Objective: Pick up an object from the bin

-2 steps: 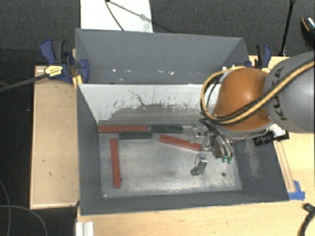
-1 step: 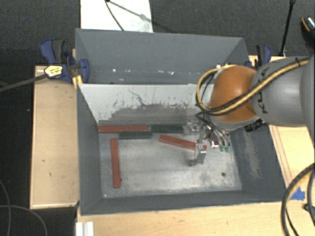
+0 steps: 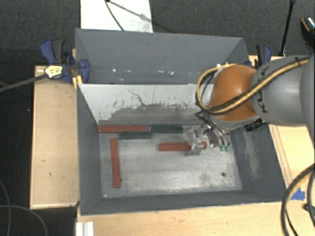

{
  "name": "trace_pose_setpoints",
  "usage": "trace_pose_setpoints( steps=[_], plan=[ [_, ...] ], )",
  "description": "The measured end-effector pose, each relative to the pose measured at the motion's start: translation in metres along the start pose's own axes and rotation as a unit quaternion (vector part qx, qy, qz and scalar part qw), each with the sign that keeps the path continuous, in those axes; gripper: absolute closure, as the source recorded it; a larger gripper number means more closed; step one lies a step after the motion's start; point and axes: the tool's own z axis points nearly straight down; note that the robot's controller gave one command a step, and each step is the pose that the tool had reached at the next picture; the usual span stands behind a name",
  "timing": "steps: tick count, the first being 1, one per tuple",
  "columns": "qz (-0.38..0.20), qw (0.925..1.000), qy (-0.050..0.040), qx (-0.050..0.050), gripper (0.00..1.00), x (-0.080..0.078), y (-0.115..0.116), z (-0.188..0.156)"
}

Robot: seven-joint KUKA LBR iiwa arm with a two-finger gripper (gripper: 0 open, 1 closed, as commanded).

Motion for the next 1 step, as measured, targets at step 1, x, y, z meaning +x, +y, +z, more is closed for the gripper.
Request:
trace_pose_setpoints(
  steps=[1],
  plan=[
    [-0.1, 0.995, -0.0029, 0.001, 1.0, 0.0106, 0.0025, -0.1473]
  ],
)
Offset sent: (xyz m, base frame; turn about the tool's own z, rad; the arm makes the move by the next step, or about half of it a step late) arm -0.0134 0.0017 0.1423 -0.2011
